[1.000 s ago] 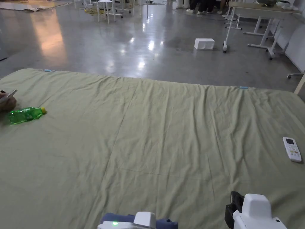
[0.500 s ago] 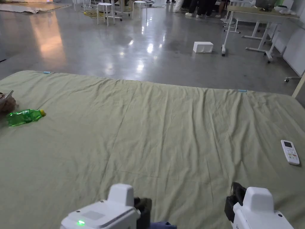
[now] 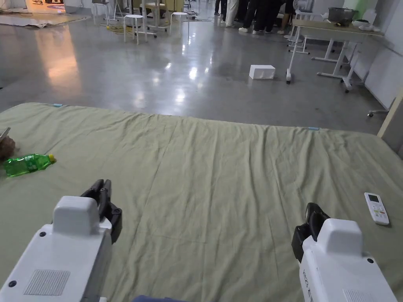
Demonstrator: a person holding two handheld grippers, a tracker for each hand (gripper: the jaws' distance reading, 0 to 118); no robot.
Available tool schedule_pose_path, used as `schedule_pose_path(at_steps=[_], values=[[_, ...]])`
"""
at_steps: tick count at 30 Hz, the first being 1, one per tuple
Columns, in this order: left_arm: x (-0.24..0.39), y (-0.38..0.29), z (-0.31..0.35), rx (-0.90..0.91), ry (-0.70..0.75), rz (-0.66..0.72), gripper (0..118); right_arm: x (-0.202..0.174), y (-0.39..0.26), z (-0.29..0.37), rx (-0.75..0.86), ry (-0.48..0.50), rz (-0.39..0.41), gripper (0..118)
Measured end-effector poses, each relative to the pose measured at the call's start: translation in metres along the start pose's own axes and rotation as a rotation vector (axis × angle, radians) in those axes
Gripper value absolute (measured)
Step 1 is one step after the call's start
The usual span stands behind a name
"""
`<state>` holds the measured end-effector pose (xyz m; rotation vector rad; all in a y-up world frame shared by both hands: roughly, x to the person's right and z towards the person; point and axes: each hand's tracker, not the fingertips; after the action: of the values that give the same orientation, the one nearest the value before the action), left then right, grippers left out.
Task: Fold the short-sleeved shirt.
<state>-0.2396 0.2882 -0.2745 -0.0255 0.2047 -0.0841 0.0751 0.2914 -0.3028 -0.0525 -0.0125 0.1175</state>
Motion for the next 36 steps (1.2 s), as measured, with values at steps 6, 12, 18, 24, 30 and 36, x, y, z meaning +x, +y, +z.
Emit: schedule_pose_path(at_steps=[6,12,18,24,30,36], values=[[-0.018,-0.003,-0.003,-0.041,0.013,0.016,7,0.004,0.008,0.006,0.022,-0.031,0.009,0],[-0.039,-0.014,0.000,-0.093,-0.008,0.014,7,-0.018,-0.023,0.046,-0.085,0.030,0.016,0],[-0.056,-0.040,0.010,-0.168,-0.011,0.032,7,-0.101,-0.103,0.080,-0.283,0.252,0.075,0],[-0.069,-0.074,0.026,-0.301,-0.048,0.083,7,-0.158,-0.157,0.068,-0.372,0.315,0.177,0],[-0.079,-0.109,0.033,-0.487,-0.116,0.160,8,-0.151,-0.159,0.070,-0.467,0.259,0.163,0],[-0.089,-0.133,0.013,-0.785,-0.347,0.376,77,-0.138,-0.168,0.042,-0.493,0.238,0.147,0]])
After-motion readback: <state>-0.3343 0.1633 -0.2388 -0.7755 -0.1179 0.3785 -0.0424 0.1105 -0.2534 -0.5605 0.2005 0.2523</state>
